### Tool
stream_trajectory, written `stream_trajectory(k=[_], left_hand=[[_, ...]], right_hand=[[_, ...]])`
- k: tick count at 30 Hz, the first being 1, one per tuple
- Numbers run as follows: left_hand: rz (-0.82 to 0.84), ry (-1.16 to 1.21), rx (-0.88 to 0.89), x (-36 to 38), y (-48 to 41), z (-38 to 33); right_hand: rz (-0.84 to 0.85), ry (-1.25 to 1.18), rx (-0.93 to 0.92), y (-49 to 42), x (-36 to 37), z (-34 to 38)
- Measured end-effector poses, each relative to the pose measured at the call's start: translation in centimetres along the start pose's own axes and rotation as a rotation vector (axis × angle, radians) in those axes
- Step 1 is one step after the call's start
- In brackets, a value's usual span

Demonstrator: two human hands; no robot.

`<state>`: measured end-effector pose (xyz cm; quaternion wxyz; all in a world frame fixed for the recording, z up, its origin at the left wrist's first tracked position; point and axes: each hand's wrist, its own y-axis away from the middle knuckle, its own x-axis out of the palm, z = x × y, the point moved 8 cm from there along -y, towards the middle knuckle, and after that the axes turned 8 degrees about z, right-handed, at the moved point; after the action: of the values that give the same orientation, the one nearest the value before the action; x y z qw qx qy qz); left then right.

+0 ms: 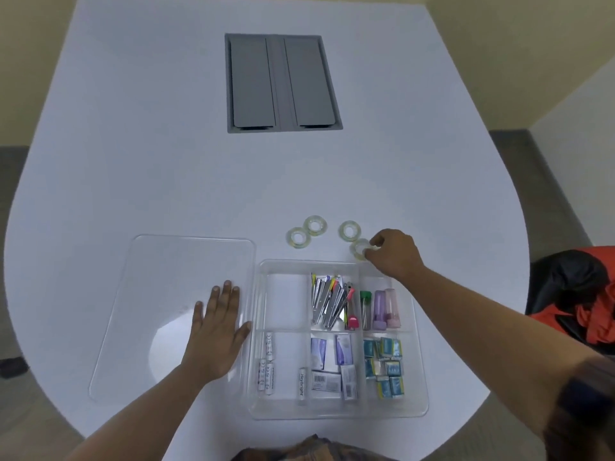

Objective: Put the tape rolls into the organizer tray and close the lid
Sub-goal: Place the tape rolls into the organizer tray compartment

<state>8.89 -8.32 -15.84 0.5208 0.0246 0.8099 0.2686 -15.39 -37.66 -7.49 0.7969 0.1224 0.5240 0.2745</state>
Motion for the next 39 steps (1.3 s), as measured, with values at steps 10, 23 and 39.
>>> stream_trajectory(k=[10,23,39], left_hand=[[0.008,0.002,-0.006,0.5,-0.2,0.5],[0.004,0.008,-0.015,0.0,-0.2,0.0],[-0.007,0.031,-0.001,-0.3,0.0,-0.2]], right_hand=[[0.067,0.088,0.190,-2.4,1.7,-0.1],[-0.057,-0.065,-0.177,3.3,0.3,5.7],[0.353,0.696,-0.628,10.9,12.2,12.0]])
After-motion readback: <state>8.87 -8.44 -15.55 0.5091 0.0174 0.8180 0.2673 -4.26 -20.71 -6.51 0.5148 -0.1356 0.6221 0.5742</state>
